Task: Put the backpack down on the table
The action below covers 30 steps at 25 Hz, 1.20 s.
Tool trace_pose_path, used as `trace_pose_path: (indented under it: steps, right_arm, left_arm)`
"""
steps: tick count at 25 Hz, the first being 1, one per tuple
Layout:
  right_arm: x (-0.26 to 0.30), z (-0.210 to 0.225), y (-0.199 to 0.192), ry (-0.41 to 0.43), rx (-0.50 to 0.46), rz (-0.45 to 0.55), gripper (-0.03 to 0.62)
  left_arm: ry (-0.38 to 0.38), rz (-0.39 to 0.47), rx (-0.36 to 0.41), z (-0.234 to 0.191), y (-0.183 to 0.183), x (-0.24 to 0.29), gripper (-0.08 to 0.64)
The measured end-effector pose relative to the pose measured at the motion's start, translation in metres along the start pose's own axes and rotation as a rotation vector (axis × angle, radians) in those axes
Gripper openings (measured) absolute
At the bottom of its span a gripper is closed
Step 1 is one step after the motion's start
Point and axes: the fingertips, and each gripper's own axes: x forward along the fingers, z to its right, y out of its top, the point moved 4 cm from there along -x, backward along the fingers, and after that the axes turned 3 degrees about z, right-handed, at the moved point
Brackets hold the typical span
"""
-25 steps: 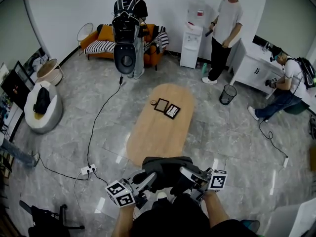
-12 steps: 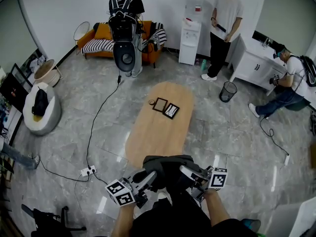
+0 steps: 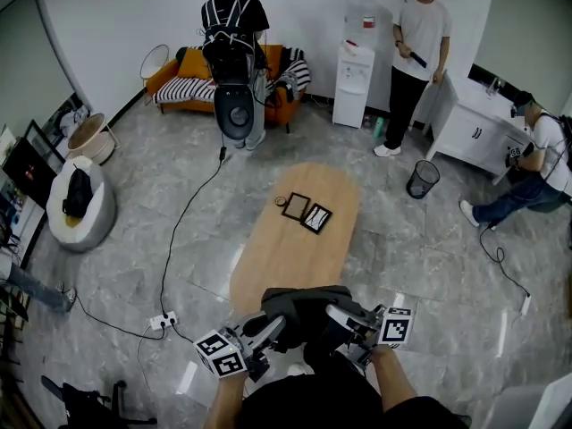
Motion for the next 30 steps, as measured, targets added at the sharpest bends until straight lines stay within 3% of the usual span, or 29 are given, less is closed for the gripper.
trace_pose_path:
  steps: [10,17,22,30]
  right_arm:
    - [0.034,0.039,0.058,0.036,0.018,-0.051,0.048]
    - [0.061,0.072,0.084,0.067,0.039,-0.120,0.048]
    - [0.075,0.089,0.088,0.087,0.054,-0.196,0.048]
    - [0.079,0.091,0.081,0.128,0.093,-0.284,0.048]
  left_arm:
    - [0.061,0.030,0.015,-0.047,0.038,0.047,0.058]
    - [0.148,0.074,-0.031,-0.081,0.050,0.069,0.058]
    - [0.221,0.078,-0.040,-0.097,0.052,0.074,0.058]
    - [0.277,0.096,-0.030,-0.104,0.051,0.070,0.060]
